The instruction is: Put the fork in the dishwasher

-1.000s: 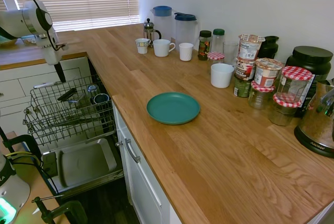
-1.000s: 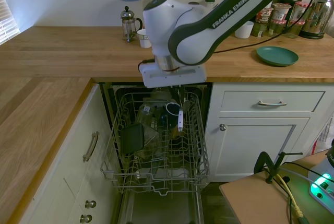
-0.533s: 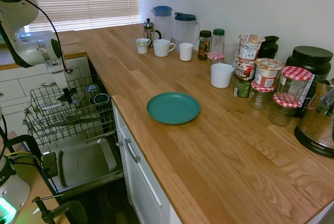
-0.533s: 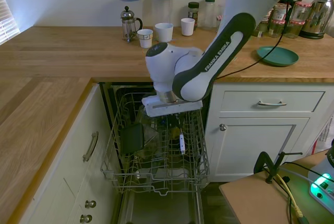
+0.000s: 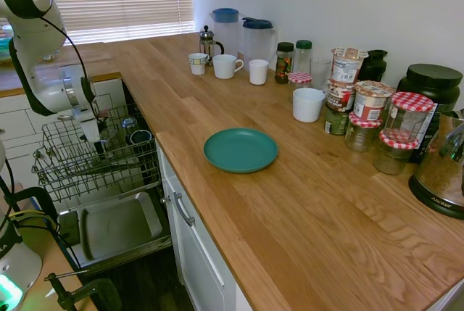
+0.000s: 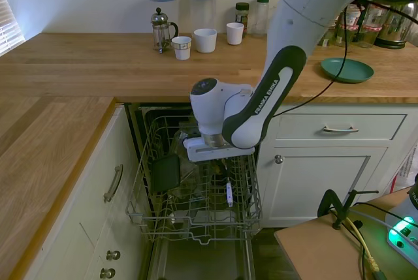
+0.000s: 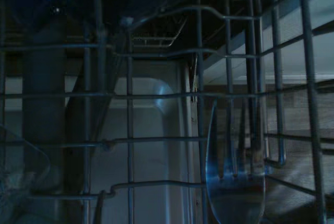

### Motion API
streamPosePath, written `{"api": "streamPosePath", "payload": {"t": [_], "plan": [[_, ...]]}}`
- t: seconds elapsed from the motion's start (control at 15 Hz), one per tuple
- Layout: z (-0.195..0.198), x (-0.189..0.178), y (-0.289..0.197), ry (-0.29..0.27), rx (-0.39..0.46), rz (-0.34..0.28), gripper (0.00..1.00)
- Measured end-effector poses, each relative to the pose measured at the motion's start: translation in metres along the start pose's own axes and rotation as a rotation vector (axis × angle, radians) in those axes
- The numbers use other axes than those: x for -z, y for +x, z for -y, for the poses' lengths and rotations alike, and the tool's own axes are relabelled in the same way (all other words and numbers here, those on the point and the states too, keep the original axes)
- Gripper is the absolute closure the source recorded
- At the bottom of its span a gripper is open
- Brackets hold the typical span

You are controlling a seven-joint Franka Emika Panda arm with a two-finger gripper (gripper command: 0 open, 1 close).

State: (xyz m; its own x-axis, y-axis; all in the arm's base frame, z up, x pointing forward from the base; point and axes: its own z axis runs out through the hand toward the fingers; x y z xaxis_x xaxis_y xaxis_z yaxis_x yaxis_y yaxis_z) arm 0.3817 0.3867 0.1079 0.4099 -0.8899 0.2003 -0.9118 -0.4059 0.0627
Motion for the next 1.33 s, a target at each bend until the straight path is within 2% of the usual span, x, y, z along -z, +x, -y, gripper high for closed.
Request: {"api": "streamPosePath", "payload": {"t": [0.07, 0.4, 0.93, 1.13, 1.33], "plan": [[0.0, -0.006, -0.001, 0.003, 0.002, 0.003, 0.0], [0.006, -0.011, -0.005, 0.029, 0.006, -0.008, 0.0], [0.012, -0.007, -0.008, 0.042, -0.003, -0.02, 0.0], [0.013, 0.022, 0.002, 0.06, -0.033, -0.041, 0.0], [0.002, 0.075, 0.012, 0.068, -0.074, -0.072, 0.0]]}}
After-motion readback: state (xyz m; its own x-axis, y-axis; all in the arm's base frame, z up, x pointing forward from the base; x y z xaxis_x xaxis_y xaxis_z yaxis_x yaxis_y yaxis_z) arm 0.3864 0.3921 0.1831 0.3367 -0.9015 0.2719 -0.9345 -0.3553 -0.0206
